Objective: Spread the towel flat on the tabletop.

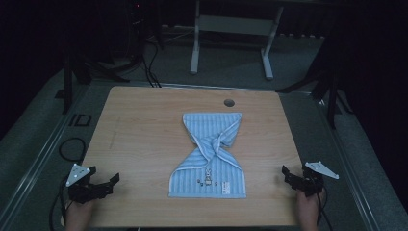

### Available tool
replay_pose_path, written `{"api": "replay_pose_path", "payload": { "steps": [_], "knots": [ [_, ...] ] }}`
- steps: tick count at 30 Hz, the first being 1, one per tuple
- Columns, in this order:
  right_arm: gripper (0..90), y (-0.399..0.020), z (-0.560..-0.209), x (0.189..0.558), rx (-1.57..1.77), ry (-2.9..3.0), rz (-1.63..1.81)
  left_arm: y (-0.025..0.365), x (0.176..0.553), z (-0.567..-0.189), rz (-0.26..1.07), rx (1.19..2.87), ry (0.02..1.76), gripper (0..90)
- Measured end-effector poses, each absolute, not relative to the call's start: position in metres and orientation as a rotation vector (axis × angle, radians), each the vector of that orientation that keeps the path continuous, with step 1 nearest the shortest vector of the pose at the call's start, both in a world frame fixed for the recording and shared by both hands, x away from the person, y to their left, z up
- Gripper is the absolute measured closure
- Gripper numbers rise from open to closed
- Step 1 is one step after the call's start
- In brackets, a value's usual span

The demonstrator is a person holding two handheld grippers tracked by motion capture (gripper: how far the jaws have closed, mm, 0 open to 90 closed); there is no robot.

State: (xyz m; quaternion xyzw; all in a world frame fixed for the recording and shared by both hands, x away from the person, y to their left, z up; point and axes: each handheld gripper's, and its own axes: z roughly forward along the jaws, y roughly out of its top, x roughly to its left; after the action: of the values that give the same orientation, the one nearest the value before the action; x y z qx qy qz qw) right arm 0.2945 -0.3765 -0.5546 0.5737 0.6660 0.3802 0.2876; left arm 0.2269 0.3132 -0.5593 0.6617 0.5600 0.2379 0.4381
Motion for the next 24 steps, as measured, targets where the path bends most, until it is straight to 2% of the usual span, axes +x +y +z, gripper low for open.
{"api": "replay_pose_path", "payload": {
  "steps": [4, 15, 24],
  "knots": [
    [13.7, -0.377, -0.555, 0.295, 1.533, 1.801, 1.032, 0.315, 0.230, -0.559, 0.530, 1.705, 1.403, 0.0],
    [13.8, -0.371, -0.554, 0.297, 1.483, 1.884, 1.019, 0.301, 0.231, -0.559, 0.509, 1.795, 1.366, 0.0],
    [13.8, -0.337, -0.542, 0.302, 1.316, 2.130, 1.066, 0.276, 0.246, -0.550, 0.438, 1.949, 1.306, 0.0]
  ]
}}
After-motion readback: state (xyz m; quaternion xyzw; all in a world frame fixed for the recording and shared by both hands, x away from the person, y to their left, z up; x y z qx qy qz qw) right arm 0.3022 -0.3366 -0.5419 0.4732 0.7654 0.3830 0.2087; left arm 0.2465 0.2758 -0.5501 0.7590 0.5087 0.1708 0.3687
